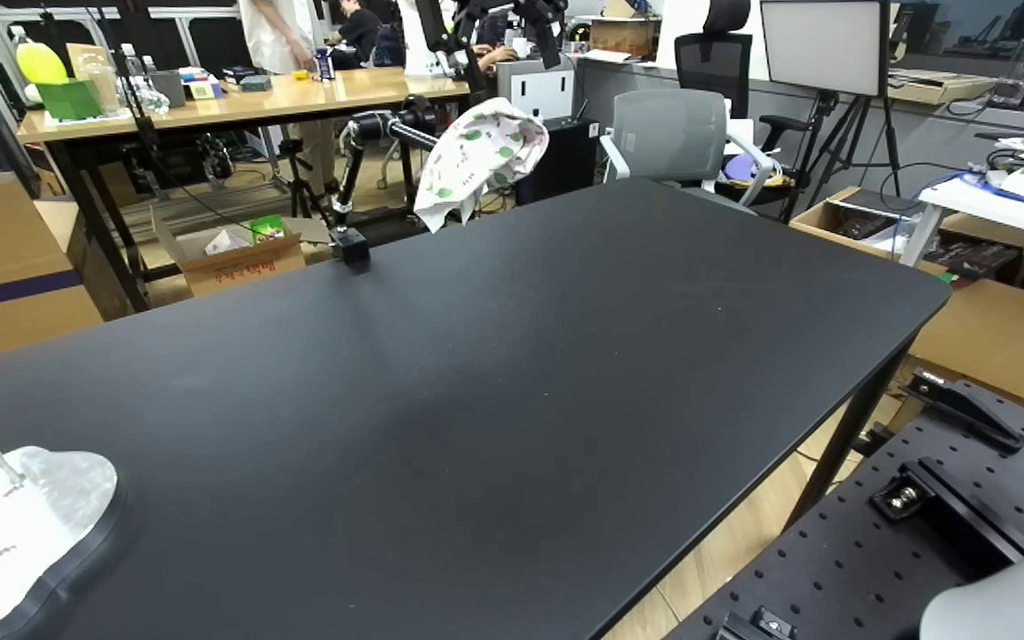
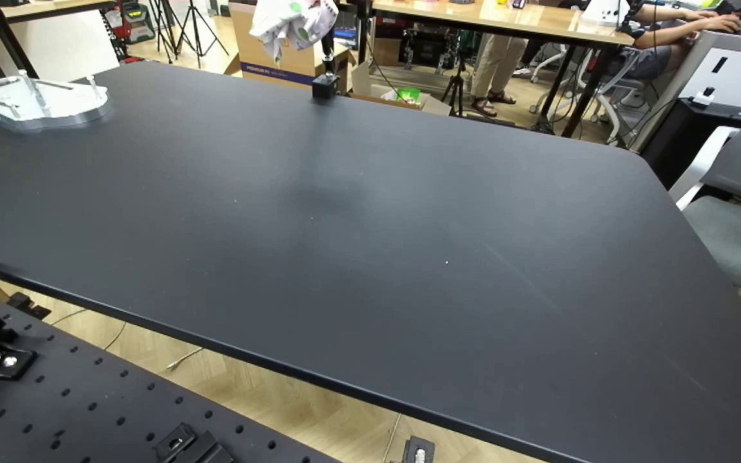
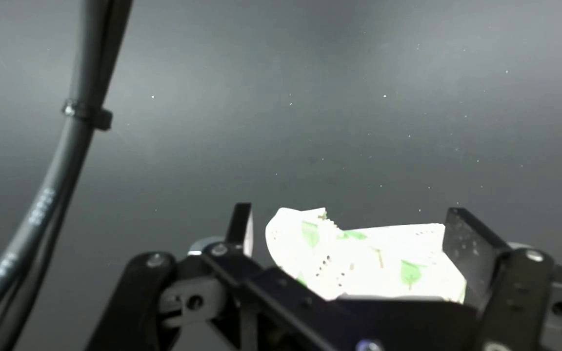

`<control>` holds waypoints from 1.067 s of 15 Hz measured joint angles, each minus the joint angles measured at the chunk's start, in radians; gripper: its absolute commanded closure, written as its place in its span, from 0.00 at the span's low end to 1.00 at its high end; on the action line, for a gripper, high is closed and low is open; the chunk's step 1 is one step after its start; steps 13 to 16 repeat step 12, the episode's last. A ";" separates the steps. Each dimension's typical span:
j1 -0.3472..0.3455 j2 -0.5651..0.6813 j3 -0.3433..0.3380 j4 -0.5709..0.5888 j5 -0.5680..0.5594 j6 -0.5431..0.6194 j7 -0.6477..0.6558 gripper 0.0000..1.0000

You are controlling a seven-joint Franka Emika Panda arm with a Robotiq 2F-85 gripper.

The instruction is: Hang the white cloth on the black frame

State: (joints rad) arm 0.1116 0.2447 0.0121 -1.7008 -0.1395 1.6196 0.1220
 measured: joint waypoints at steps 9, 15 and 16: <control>-0.010 -0.021 0.004 0.000 0.005 0.000 -0.020 0.00; -0.011 -0.021 0.004 0.000 0.006 0.000 -0.021 0.00; -0.011 -0.021 0.004 0.000 0.006 0.000 -0.021 0.00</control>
